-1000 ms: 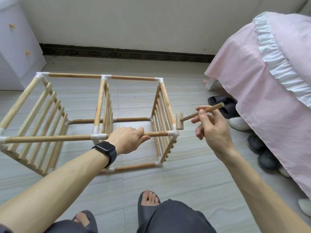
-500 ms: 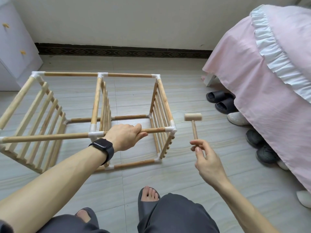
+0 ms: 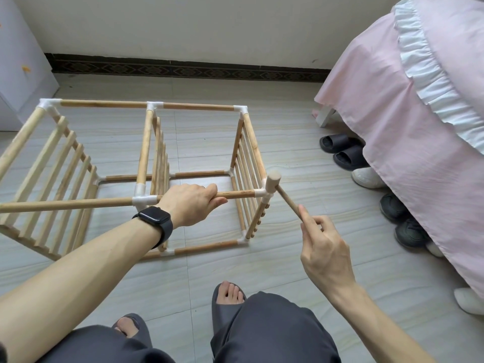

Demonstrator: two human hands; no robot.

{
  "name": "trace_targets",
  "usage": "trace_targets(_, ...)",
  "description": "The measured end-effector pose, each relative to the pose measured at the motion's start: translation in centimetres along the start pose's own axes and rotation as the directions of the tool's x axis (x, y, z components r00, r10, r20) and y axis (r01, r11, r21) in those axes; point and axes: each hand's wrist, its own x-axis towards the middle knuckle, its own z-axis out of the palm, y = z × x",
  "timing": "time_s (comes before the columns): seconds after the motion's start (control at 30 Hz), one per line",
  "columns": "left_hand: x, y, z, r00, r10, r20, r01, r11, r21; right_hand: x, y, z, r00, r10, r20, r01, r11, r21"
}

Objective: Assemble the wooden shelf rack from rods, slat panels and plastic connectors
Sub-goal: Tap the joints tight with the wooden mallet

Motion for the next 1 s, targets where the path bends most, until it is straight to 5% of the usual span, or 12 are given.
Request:
trace_targets(0.17,0.0,0.1,0.0,1.0,-0.001,0.003,0.001,1.0,-0.007,0.5,-0.1,-0.2,0.997,0.02,0.076,-0.023,0.999,0.037)
trace_targets(0.37,0.0,0.0,0.1,1.0,0.007,-0.009,-0.007,1.0,-0.01,2.0,-0.8,-0.9,0.983,0.032,-0.183,-0.006,0.99,0.142)
trace_targets(0.5,0.1,-0.1,0.2,1.0,0.018,-0.02,-0.018,1.0,0.0,0.8,-0.9,-0.5,0.985,0.036,0.166,-0.049,0.996,0.073)
trace_targets(0.63,0.0,-0.1,0.3,1.0,0.015,-0.002,-0.015,1.0,0.011,1.6,-0.8,-1.0,0.991,0.081,-0.104,-0.062,0.983,0.172)
trace_targets(0.77,0.0,-0.1,0.2,1.0,-0.008,0.012,0.008,1.0,0.021,0.7,-0.8,-0.9,0.944,0.11,0.312,-0.093,0.993,-0.07)
trace_targets(0.83,-0.4,-0.1,-0.1,1.0,0.0,0.01,0.0,1.0,0.001,1.6,-0.3,-1.2,0.947,0.143,0.287,-0.124,0.989,-0.082)
trace_targets(0.9,-1.1,-0.4,-0.5,0.996,0.072,-0.052,-0.074,0.996,-0.046,1.8,-1.0,-1.7,0.973,0.138,0.187,-0.144,0.989,0.023)
trace_targets(1.0,-3.5,-2.7,-2.1,0.938,0.042,-0.344,-0.088,0.989,-0.12,1.7,-3.2,-1.0,0.99,0.087,0.114,-0.108,0.976,0.19)
